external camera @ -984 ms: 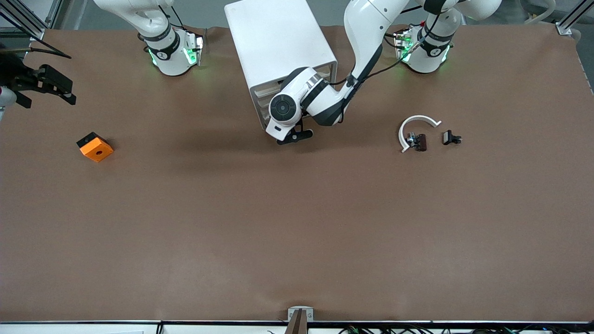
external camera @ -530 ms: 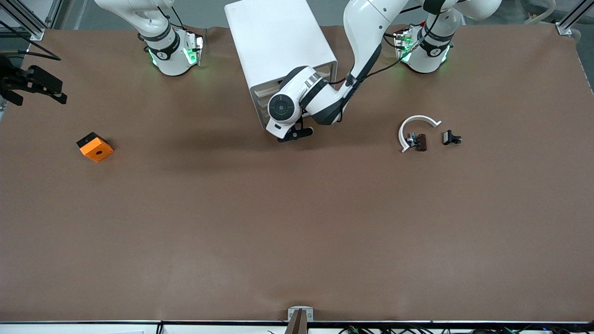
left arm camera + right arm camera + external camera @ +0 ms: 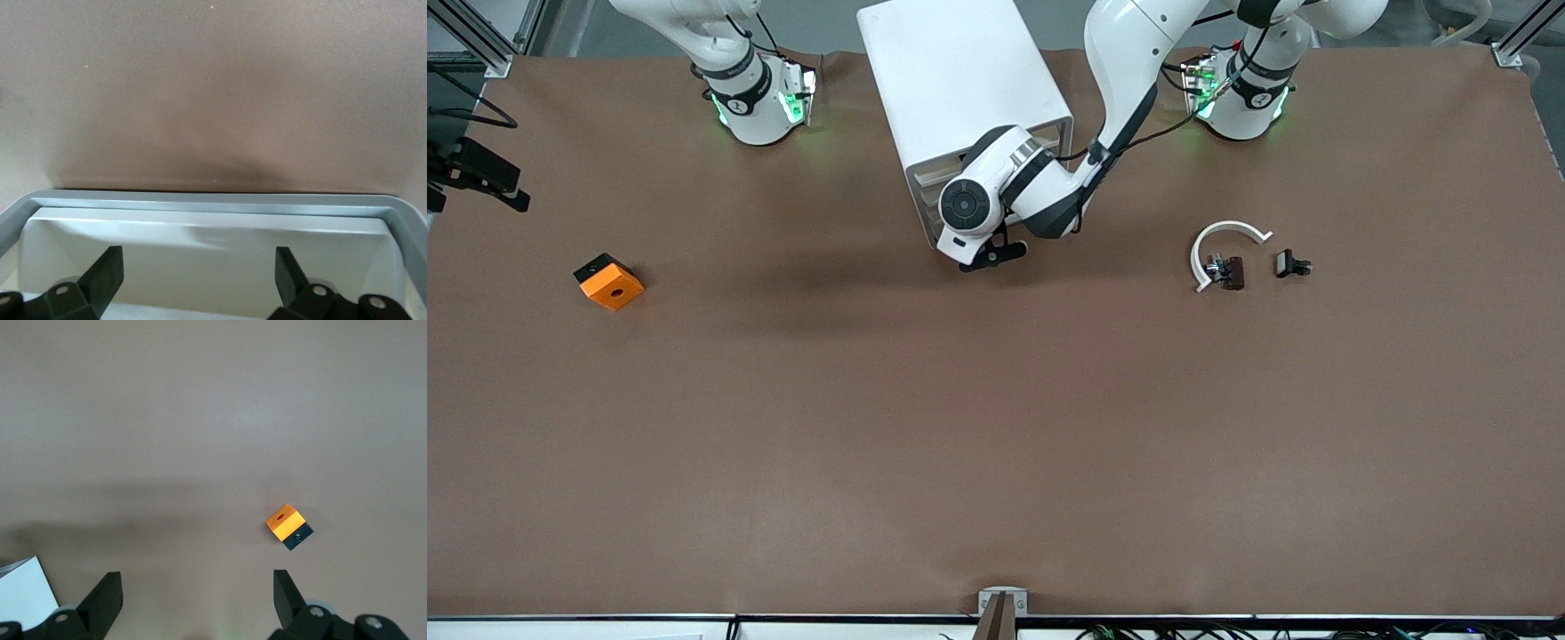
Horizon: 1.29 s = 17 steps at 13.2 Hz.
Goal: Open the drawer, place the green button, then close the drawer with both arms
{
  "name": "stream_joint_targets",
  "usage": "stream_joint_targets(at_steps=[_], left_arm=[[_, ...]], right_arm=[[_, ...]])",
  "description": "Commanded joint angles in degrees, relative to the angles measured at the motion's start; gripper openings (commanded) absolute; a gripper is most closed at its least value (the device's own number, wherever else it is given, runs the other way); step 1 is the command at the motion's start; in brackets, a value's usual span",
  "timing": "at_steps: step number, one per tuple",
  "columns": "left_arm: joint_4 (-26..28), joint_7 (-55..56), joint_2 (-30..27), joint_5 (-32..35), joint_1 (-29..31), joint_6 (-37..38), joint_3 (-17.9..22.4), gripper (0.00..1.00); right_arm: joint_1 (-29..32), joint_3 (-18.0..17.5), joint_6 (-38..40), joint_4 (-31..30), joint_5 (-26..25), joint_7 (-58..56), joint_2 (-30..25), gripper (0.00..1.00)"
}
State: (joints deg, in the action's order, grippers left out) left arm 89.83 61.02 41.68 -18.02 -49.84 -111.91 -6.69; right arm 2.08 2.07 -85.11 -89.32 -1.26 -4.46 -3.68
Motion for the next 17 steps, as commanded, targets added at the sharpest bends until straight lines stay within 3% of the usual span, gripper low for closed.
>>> stream_joint_targets(at_steps=[1,9,14,17], left_arm=[[-0.18,0.06,0.07,0.09,0.44,0.73,0.27,1.00],[-8.61,0.23,-1.16,0.70,5.19,0.72,9.76,1.00],[-8.71,-1.78,-5.63,12.11,8.00,0.72,16.97,1.00],[-8.62,-9.22,-9.58,13.89,15.62,0.90,17.77,1.00]], right_arm=[[0.65,-0.66,-0.05,1.25,-0.06,-0.64,1.13,1.00],[0.39,-0.66,0.04,1.25,-0.06,-0.64,1.22,1.00],[0.39,-0.66,0.04,1.25,-0.06,-0.64,1.22,1.00],[0.39,-0.66,-0.05,1.25,-0.06,-0.64,1.22,1.00]])
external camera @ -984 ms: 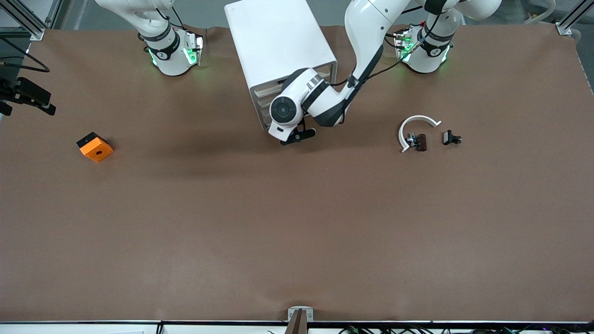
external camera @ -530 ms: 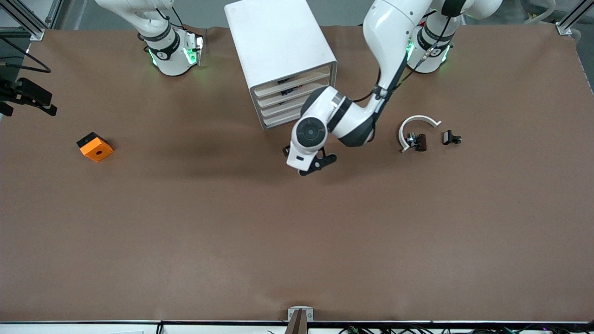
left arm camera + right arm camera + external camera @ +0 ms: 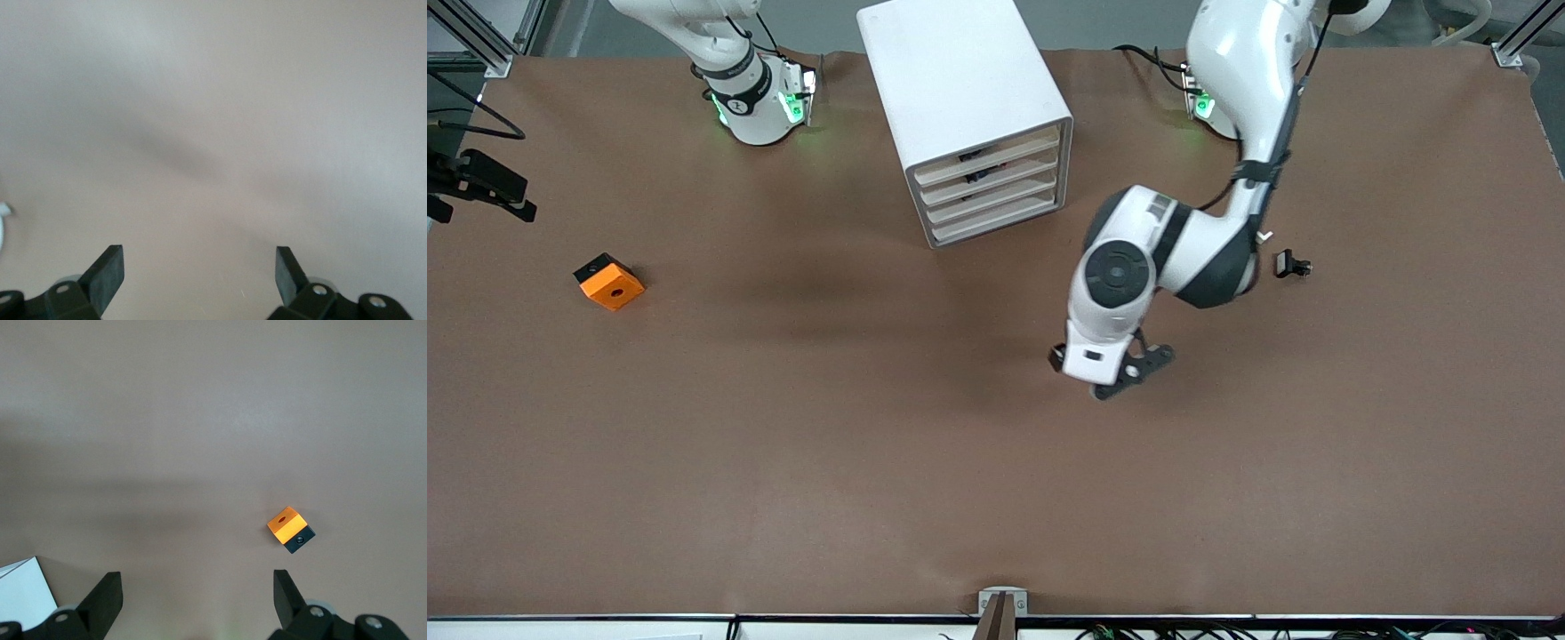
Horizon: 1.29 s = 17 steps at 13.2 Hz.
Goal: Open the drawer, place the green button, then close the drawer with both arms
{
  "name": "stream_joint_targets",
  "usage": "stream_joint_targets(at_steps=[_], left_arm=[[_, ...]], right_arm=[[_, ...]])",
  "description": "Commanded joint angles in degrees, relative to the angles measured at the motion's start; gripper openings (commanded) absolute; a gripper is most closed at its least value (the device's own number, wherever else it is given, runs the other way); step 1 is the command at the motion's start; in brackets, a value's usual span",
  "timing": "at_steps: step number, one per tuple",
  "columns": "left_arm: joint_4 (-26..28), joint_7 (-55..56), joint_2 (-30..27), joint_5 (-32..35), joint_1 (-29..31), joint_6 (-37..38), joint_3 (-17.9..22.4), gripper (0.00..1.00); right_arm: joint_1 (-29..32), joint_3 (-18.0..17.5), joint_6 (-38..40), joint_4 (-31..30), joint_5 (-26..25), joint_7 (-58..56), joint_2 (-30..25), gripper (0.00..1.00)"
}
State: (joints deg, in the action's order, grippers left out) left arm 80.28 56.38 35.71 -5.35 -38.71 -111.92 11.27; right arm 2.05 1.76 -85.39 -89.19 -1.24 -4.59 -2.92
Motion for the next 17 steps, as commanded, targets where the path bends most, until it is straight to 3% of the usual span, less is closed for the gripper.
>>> stream_joint_targets(at_steps=[1,6,9,17], left_arm=[[0.93,-8.35,-5.11,1.22,7.82,1.26,-0.29,1.00],[1.02,-22.78,-11.18,1.22,17.86,5.56,-0.38,1.00],[1.19,-30.77,-15.66,1.22,22.70,11.79,-0.46,1.00],[1.46,-47.06,-21.64,1.13,28.51,16.90,-0.81,1.00]], right_arm=[[0.41,-0.35,0.22,1.12,-0.08,-0.51,0.46,1.00],[0.24,-0.44,0.22,1.12,-0.08,-0.51,0.46,1.00],[0.24,-0.44,0.22,1.21,-0.16,-0.51,0.46,1.00],[0.24,-0.44,0.22,1.21,-0.16,-0.51,0.55,1.00]])
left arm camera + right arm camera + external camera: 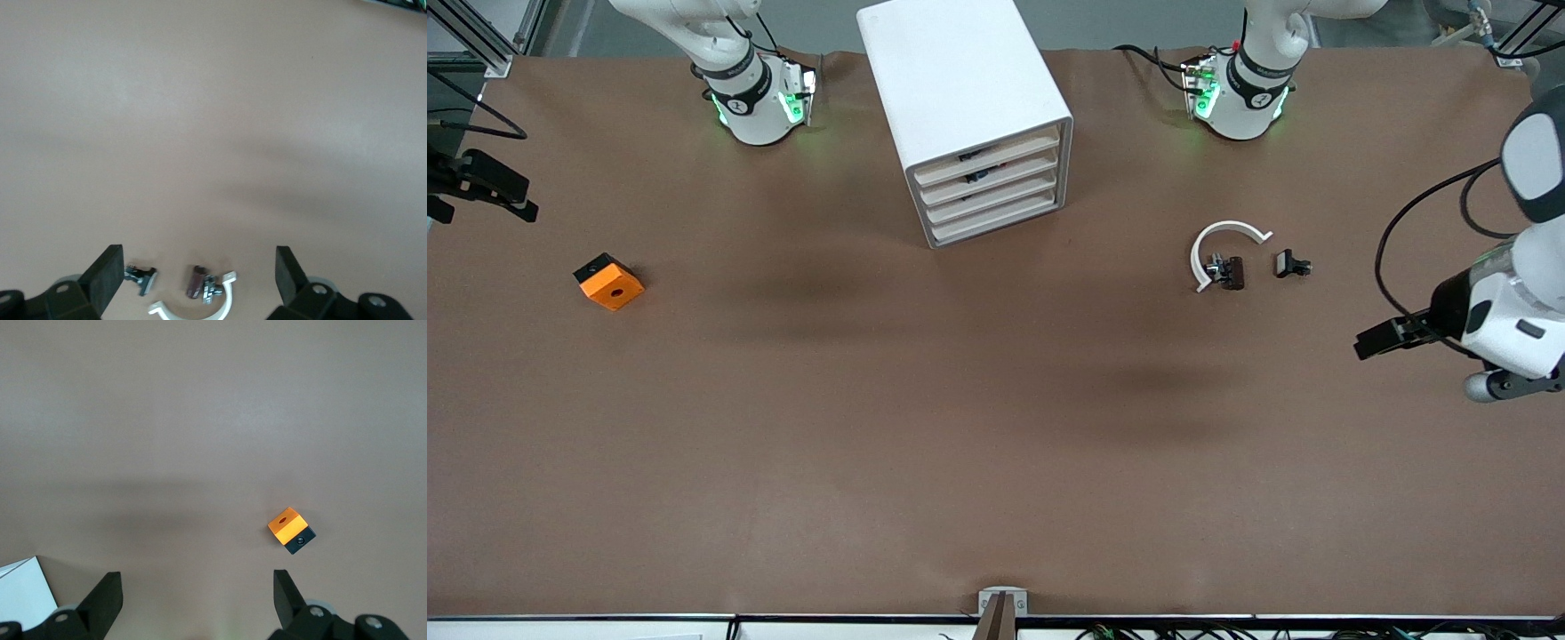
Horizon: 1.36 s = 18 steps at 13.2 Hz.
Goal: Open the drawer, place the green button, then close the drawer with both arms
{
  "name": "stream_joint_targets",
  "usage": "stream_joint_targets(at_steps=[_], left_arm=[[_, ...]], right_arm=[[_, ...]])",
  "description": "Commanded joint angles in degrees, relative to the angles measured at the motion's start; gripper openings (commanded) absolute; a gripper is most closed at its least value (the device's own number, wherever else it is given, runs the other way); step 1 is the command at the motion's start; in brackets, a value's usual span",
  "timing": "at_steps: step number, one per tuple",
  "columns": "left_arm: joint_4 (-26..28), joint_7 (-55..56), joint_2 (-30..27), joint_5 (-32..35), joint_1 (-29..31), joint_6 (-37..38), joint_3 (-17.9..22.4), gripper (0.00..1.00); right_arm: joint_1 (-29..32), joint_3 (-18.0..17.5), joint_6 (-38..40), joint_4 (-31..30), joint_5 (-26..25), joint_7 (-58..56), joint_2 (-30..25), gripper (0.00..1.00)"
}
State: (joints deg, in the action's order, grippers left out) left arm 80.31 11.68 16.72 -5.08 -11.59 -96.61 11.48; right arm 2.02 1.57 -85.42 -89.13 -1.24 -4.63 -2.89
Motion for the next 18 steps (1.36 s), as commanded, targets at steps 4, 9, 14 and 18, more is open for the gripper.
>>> stream_joint_targets(at_steps=[4,9,14,18], left_arm=[[1.52,-2.80,-5.11,0.95,1.40,4.67,-1.02,1.00],[4.68,-2.89,-9.33,0.95,5.33,4.76,-5.65,1.00],[8.01,-2.89,-13.90,3.50,12.19,4.76,-15.33,1.00],[12.93,-3.06,-18.91,4.63,13.96,4.67,-17.97,1.00]], right_arm=[[0.27,-0.25,0.26,1.15,-0.17,-0.47,0.51,1.00],[0.18,-0.25,0.26,1.15,-0.17,-0.47,0.51,1.00],[0.09,-0.25,0.26,1.15,-0.17,-0.47,0.51,1.00],[0.09,-0.25,0.26,1.15,-0.17,-0.47,0.51,1.00]])
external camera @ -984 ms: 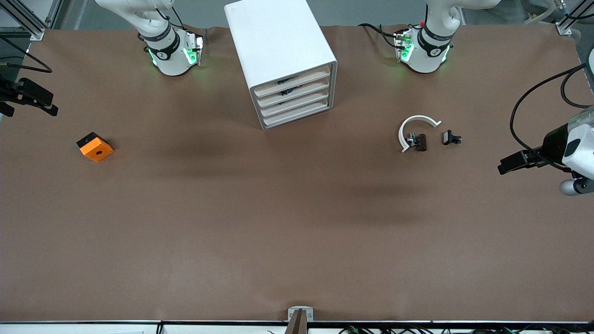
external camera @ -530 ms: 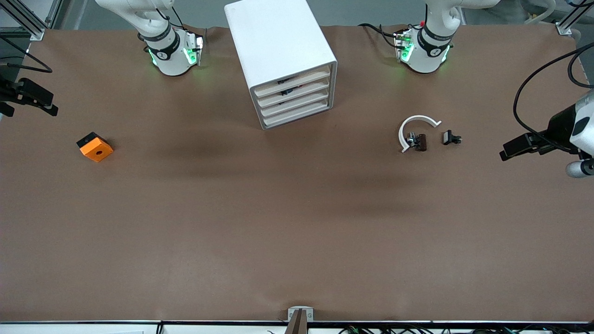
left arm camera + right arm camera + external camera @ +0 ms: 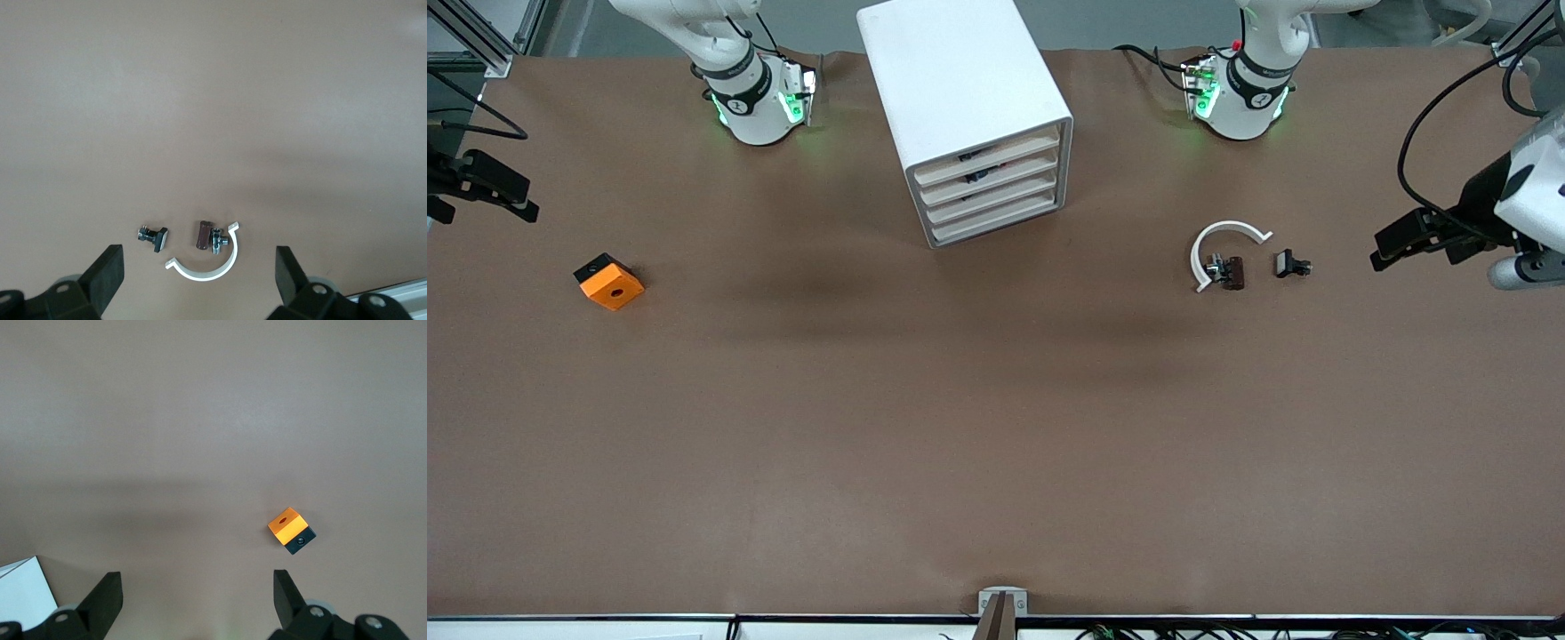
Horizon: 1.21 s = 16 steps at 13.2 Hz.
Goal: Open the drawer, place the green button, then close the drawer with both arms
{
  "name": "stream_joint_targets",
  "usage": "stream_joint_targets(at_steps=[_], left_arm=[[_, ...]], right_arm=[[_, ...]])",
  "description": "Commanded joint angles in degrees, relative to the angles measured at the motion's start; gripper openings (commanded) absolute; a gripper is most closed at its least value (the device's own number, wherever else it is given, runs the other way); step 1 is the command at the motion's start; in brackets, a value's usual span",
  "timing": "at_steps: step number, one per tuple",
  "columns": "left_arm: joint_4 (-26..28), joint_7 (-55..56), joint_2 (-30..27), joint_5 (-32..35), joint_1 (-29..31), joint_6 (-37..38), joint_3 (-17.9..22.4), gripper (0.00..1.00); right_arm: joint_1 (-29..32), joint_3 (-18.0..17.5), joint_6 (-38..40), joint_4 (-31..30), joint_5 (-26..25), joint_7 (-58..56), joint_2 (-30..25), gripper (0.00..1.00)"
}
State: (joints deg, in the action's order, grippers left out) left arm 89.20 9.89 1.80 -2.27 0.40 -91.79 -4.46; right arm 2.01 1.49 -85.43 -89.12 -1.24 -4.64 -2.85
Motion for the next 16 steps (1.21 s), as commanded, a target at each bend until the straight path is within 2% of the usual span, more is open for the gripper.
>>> stream_joint_targets(at_steps=[1,2,9,16], left_arm=[[4.49,-1.28,-4.78,2.43,3.10,-0.14,-3.61,1.00],[5.28,-1.28,-5.75,2.53,3.37,-0.14,-4.58,1.00],[9.23,-1.98,-10.15,2.88,3.47,-0.14,-4.68,1.00],[10.21,-1.89,-10.77,3.05,3.46,-0.93,-6.09,1.00]], right_arm=[[0.01,-0.26,0.27,1.14,-0.17,-0.45,0.48,1.00],[0.01,-0.26,0.27,1.14,-0.17,-0.45,0.48,1.00],[0.01,-0.26,-0.09,1.14,-0.17,-0.45,0.48,1.00],[0.10,-0.26,-0.17,1.14,-0.17,-0.45,0.48,1.00]])
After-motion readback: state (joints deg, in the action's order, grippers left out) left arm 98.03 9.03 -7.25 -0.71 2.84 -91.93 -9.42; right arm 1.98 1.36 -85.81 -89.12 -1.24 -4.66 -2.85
